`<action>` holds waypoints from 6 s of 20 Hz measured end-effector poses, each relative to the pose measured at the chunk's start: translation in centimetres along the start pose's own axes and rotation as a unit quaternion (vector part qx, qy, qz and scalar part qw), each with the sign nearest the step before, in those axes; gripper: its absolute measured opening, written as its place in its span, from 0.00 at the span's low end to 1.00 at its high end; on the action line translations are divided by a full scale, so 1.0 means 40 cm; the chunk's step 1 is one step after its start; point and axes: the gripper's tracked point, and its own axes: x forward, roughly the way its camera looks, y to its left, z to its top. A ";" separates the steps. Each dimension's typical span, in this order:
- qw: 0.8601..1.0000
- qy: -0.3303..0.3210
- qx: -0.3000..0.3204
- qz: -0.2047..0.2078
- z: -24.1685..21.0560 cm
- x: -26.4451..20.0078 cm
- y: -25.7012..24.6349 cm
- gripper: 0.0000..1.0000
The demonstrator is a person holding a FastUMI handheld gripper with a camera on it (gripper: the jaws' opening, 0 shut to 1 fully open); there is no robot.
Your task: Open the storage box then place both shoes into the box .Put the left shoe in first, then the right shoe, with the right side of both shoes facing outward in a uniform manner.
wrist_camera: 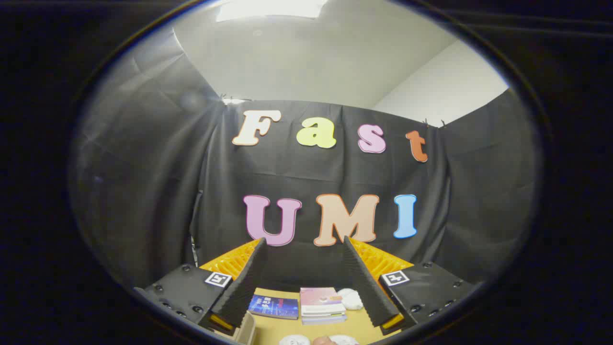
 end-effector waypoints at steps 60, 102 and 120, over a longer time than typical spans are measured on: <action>0.634 0.470 0.599 0.135 -0.957 -0.205 0.285 0.99; 0.575 0.472 0.539 0.396 -0.466 -0.178 0.551 0.55; 0.497 0.583 0.388 0.513 -0.490 -0.380 1.019 0.55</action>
